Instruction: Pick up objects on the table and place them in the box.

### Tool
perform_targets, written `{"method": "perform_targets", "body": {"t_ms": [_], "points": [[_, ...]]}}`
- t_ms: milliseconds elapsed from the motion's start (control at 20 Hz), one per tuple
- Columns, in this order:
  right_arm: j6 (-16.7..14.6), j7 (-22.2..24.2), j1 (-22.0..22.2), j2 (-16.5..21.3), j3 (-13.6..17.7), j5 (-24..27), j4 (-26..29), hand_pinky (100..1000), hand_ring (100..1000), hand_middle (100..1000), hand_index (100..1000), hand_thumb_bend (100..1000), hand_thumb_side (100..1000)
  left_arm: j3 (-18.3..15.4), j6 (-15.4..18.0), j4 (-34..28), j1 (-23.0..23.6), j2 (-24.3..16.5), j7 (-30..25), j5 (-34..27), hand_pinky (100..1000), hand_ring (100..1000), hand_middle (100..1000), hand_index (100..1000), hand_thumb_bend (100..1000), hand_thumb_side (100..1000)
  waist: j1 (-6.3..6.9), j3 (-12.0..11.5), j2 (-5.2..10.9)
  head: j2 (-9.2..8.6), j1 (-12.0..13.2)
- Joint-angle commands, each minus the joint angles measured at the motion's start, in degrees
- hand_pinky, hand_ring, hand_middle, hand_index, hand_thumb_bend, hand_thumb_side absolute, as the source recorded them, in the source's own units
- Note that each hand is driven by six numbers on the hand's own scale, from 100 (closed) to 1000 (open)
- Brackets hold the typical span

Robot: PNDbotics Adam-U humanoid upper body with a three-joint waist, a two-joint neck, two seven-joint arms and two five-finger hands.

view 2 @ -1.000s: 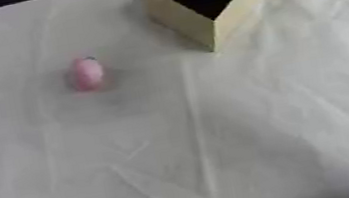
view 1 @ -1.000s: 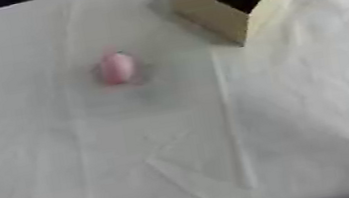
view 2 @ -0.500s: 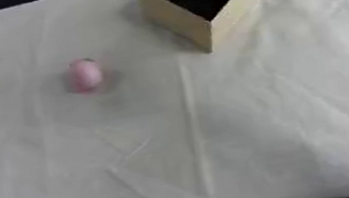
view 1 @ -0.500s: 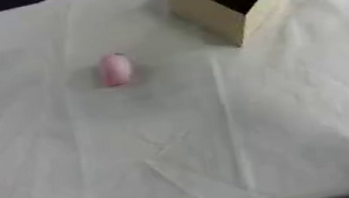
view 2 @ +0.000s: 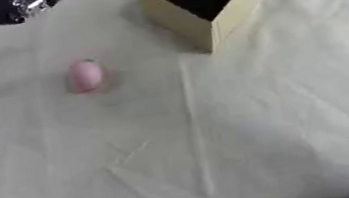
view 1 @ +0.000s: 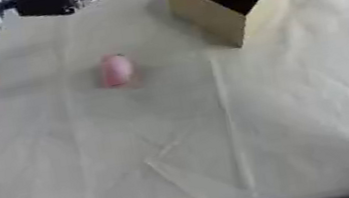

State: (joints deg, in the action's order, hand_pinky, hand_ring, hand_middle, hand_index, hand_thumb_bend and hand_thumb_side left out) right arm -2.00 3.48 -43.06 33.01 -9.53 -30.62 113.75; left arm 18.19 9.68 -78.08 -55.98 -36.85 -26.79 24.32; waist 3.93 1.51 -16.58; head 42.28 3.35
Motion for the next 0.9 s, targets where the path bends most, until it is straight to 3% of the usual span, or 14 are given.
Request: {"method": "perform_targets", "body": {"t_ms": [50,350,400,500,750,900], "points": [[0.02,0.07,-0.83,0.41,0.45,-0.12,0.84,894,793,760,878,100,860,-0.11,0.13,0.06,-0.58,-1.6,-1.57,0.87,779,816,786,883,399,888,-0.02,-0.05,1.58,0.11,-0.24],[0.14,0.08,-0.53,0.34,0.48,-0.12,0.84,893,791,760,878,100,860,0.69,0.43,-3.43,1.93,-3.98,-2.87,1.77,802,837,798,884,577,937,0.08,-0.02,1.6,-0.95,-3.85],[0.16,0.07,-0.49,0.34,0.5,-0.12,0.84,893,791,760,879,100,860,0.79,0.59,-4.27,2.35,-4.46,-3.44,2.05,804,841,799,884,658,929,0.09,-0.02,1.59,-1.07,-4.42],[0.2,0.08,-0.43,0.32,0.49,-0.12,0.84,893,791,759,879,100,861,0.84,0.81,-5.51,3.06,-5.13,-4.93,2.78,805,845,800,880,673,853,0.12,-0.02,1.59,-1.17,-4.93],[0.3,0.03,-0.23,0.14,0.55,-0.1,0.84,892,790,759,879,100,861,1.63,0.78,-6.05,4.21,-5.66,-10.85,3.98,805,863,806,853,552,594,0.2,0.05,1.65,-1.12,-5.05],[0.33,-0.07,-0.18,0.1,0.58,-0.04,0.84,892,790,759,879,100,862,1.87,-0.12,-6.04,4.46,-5.88,-12.89,4.36,821,881,824,857,497,520,0.21,0.11,1.68,-0.98,-4.99]]}}
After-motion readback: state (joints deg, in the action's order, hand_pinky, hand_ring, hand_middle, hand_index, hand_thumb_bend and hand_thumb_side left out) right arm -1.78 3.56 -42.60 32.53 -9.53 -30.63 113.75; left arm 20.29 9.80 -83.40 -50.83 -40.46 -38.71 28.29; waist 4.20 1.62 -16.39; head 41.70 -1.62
